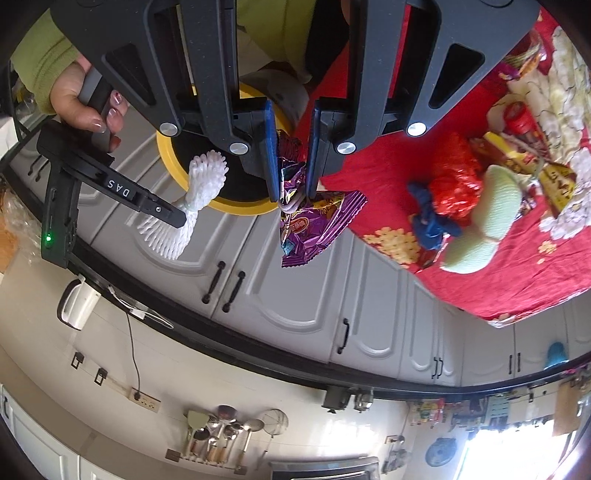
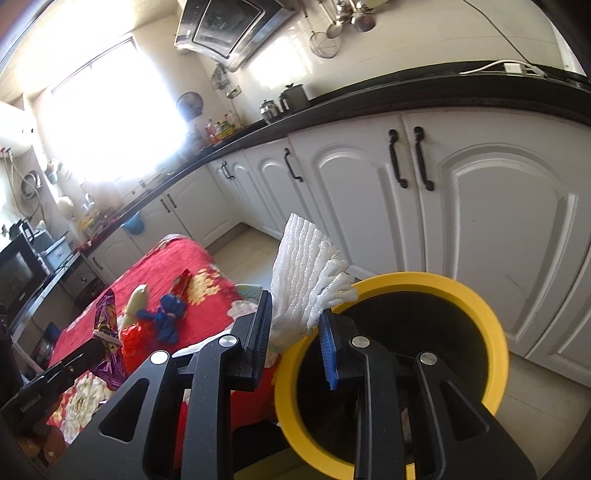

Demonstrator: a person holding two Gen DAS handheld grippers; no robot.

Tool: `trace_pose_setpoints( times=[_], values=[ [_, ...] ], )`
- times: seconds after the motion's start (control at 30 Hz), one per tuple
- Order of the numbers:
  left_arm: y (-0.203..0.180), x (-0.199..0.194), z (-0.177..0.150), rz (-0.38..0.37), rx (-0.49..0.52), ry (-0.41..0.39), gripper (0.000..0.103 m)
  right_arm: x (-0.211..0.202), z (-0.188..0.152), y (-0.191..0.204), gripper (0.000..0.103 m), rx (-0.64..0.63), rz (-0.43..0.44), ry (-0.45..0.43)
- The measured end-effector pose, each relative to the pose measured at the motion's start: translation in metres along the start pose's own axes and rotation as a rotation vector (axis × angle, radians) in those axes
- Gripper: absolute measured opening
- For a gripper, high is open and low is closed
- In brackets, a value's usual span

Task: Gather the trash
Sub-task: 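Carry the purple wrapper and white fork bundle over the yellow bin with both tools, then open both tools to drop the wrapper and fork bundle into the bin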

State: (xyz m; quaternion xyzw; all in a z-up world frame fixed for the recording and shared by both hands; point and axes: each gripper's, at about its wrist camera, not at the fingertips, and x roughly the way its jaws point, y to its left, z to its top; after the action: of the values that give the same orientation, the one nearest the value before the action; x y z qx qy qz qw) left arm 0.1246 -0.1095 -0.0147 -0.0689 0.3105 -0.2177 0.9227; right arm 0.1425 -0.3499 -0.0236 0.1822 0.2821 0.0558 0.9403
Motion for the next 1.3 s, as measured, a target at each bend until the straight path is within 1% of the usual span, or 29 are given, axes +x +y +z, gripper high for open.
trace_pose_setpoints(
  times=[0.37, 0.7, 1.07, 1.13, 1.3],
  values=[
    [-0.023, 0.022, 0.003, -0.038, 0.032, 0.019, 0.009, -0.005, -0.002, -0.025, 0.024, 0.017, -0.06, -0.022],
    [-0.034, 0.056, 0.002, -0.071, 0.039, 0.063, 0.009, 0.0, -0.009, -0.042, 0.024, -0.012, -0.155, -0.016],
    [-0.056, 0.097, -0.001, -0.102, 0.07, 0.119, 0.009, 0.015, -0.023, -0.065, 0.024, -0.002, -0.201, 0.036],
    [-0.059, 0.104, -0.001, -0.105, 0.072, 0.133, 0.009, 0.017, -0.025, -0.068, 0.025, 0.005, -0.204, 0.045],
    [-0.061, 0.122, -0.003, -0.123, 0.054, 0.173, 0.009, 0.022, -0.028, -0.077, 0.026, 0.025, -0.208, 0.075]
  ],
)
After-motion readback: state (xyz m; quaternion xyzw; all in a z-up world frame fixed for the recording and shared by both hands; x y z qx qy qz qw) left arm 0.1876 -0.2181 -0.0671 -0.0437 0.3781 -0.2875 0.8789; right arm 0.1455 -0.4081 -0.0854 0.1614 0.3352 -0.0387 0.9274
